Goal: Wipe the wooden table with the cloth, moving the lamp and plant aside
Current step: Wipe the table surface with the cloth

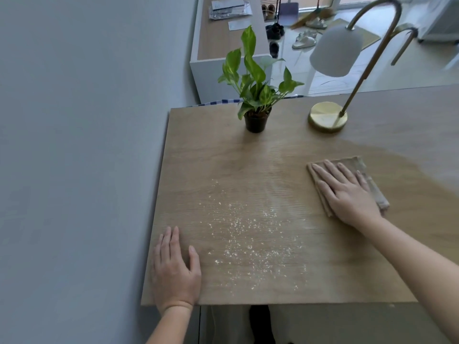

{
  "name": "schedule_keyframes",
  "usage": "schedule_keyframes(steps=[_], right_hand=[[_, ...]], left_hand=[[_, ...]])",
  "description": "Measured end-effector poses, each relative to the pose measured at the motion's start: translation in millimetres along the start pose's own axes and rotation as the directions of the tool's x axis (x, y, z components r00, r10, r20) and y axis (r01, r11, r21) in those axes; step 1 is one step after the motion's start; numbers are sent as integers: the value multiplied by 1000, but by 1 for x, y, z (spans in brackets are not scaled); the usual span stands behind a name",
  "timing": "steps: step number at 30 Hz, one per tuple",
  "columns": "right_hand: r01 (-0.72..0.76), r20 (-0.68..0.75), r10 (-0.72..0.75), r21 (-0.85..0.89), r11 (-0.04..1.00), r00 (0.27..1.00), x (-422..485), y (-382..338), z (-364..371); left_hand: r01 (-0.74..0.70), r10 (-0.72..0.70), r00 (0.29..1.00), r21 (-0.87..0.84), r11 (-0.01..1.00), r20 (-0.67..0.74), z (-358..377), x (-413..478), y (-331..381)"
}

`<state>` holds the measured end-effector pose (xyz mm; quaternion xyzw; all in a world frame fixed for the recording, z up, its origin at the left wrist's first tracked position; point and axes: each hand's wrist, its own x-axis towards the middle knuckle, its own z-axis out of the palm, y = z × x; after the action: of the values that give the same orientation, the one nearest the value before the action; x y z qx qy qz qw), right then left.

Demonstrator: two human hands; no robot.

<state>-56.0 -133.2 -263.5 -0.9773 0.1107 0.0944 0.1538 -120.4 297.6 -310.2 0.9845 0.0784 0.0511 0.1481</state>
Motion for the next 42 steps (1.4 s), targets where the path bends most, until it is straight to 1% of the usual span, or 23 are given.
schedule_keyframes(steps=[3,5,6,7,8,10,12,14,16,17,18,20,22,24,26,29,31,33,35,38,40,41,42], right_hand=[[-204,-51,205,32,978,977,15,28,-14],[-305,-62,307,39,951,950,41,12,-11],[-322,-57,324,44,946,944,53,-4,-8],[-305,-46,307,47,951,950,62,-23,-3],[-252,-31,253,41,967,967,68,-43,3],[-87,9,87,27,996,996,62,-80,16],[90,38,-89,0,996,995,27,-103,32],[200,50,-199,-33,979,979,-27,-101,44],[220,65,-217,-49,974,974,-57,-73,39],[193,66,-189,-58,979,980,-58,-55,31],[128,52,-125,-57,990,991,-50,-38,22],[-58,3,58,-34,998,998,-18,-18,8],[-190,-15,190,2,982,982,22,-23,4],[-245,-10,245,17,969,969,54,-54,7],[-178,14,177,14,984,984,69,-97,17],[91,38,-90,-9,996,995,46,-147,39],[229,81,-226,-25,973,971,11,-143,49],[280,92,-276,-36,959,957,-11,-115,45],[215,71,-212,-52,975,975,-12,-79,30],[-10,14,10,-32,999,1000,23,-53,13],[-137,-2,137,6,991,991,54,-74,12],[-172,-2,173,27,985,985,67,-92,15],[-171,6,171,39,984,985,76,-111,19]], left_hand=[[8,-8,1000,2,1000,7,-1,-1,2],[9,-9,1000,3,1000,-1,-1,-1,3],[9,-9,1000,7,1000,-2,-1,-1,2],[10,-10,1000,10,1000,2,-1,-1,2],[10,-10,1000,13,1000,6,0,-1,2],[10,-10,1000,13,1000,5,0,-1,1],[11,-11,1000,12,1000,-1,0,-1,1],[5,-5,1000,6,1000,-7,-2,-1,2],[9,-9,1000,4,1000,-12,-2,-1,3],[14,-14,1000,3,1000,-9,-1,-1,3],[15,-15,1000,4,1000,-2,-2,-2,3],[9,-9,1000,11,1000,-1,-3,-2,3],[8,-8,1000,15,1000,-7,-2,-1,3],[10,-10,1000,17,1000,1,-1,-1,2],[14,-14,1000,23,1000,15,-1,-1,2],[15,-16,1000,27,1000,18,0,0,1],[12,-12,1000,34,999,15,0,0,2],[14,-14,1000,37,999,15,-1,-1,1],[12,-13,1000,31,999,14,-1,-2,1],[-5,5,1000,28,1000,5,0,-3,1],[-3,2,1000,35,999,12,0,-3,0],[0,0,1000,41,999,20,0,-2,0],[0,-1,1000,43,999,26,0,-2,0]])
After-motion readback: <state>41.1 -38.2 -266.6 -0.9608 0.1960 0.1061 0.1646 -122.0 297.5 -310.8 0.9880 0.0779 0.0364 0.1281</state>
